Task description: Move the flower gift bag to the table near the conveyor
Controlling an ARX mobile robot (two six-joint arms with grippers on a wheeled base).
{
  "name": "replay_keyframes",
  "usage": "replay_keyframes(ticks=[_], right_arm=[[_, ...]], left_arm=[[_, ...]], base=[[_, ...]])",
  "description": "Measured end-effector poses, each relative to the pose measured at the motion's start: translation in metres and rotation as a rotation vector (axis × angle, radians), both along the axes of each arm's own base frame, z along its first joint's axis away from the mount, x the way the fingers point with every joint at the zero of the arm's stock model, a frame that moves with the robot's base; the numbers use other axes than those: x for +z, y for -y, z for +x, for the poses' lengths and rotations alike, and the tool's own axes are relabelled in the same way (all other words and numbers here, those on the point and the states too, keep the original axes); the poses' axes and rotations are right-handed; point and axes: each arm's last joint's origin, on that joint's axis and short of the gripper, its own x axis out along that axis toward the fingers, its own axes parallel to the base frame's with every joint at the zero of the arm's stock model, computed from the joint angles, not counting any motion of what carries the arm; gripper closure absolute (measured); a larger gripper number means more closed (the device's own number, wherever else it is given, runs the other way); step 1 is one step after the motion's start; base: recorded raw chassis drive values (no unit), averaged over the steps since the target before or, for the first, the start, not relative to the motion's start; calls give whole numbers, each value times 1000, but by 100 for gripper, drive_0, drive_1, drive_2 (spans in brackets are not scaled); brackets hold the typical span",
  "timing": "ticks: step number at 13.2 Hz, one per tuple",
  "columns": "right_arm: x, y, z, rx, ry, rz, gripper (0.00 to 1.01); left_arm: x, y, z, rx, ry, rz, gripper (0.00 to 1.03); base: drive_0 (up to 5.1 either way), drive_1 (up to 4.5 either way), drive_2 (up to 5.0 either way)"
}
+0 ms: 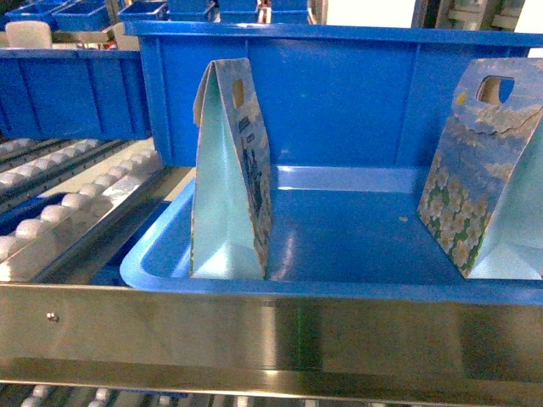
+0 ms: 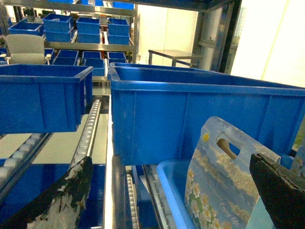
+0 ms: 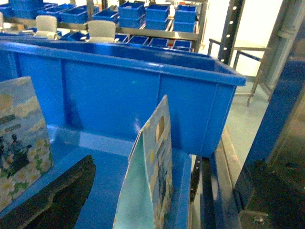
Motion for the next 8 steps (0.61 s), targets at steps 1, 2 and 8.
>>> replay_keyframes(ticks=[1,2,8], right_arm=[[3,-2,2,9,-4,-16,3],[8,-8,9,35,-28,-33,3],[18,-26,41,60,-73,-66,3]], left_arm=[[0,0,0,0,0,0,5],[0,0,0,0,0,0,5],[0,0,0,0,-1,0,5]], base=[[0,0,0],[0,0,0],[0,0,0]])
